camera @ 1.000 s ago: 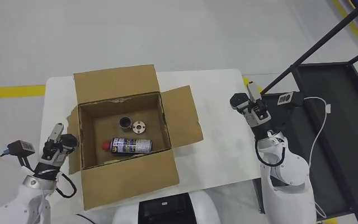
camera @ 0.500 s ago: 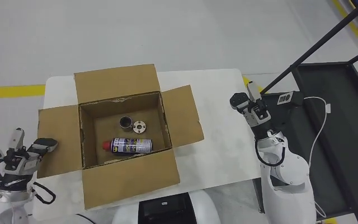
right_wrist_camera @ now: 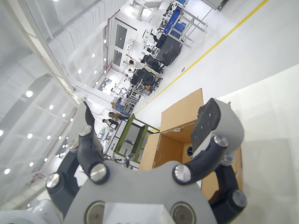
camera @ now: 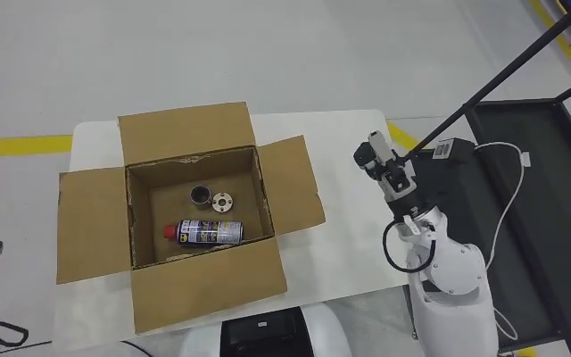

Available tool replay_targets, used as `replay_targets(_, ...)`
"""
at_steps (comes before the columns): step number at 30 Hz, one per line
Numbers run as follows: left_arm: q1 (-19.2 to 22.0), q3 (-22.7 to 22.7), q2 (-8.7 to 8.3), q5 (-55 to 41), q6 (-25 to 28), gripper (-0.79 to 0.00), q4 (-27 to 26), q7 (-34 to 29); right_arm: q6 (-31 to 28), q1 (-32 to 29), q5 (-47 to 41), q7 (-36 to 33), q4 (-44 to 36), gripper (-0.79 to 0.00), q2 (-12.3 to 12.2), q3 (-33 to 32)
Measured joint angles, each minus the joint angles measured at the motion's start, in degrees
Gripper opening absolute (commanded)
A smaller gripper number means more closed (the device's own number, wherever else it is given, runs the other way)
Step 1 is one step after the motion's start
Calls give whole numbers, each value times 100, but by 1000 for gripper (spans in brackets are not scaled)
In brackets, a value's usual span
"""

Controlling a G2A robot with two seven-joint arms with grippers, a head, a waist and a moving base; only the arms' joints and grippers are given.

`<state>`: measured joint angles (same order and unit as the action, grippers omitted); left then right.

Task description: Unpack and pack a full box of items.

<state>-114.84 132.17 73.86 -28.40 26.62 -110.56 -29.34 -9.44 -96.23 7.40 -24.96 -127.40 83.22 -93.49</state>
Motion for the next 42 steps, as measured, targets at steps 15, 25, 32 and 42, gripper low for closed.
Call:
replay_targets(15, 509, -329, 8, 338, -718, 0, -322, 628, -1292, 855, 2203, 670, 595, 0, -64, 1105)
replay_targets(25, 1012, -722, 0, 463, -1602, 0, -784, 1128, -1768, 1203, 3416, 586, 885, 0, -154, 1320)
replay_targets(32, 1008, -716, 0, 458, -1583, 0, -779, 1133, -1792, 1579, 4350, 973, 1392, 0, -184, 1513)
replay_targets(42, 1008, -716, 0, 458, -1584, 0, -779, 1133, -2836, 1848, 5184, 585, 1684, 0, -324, 1645)
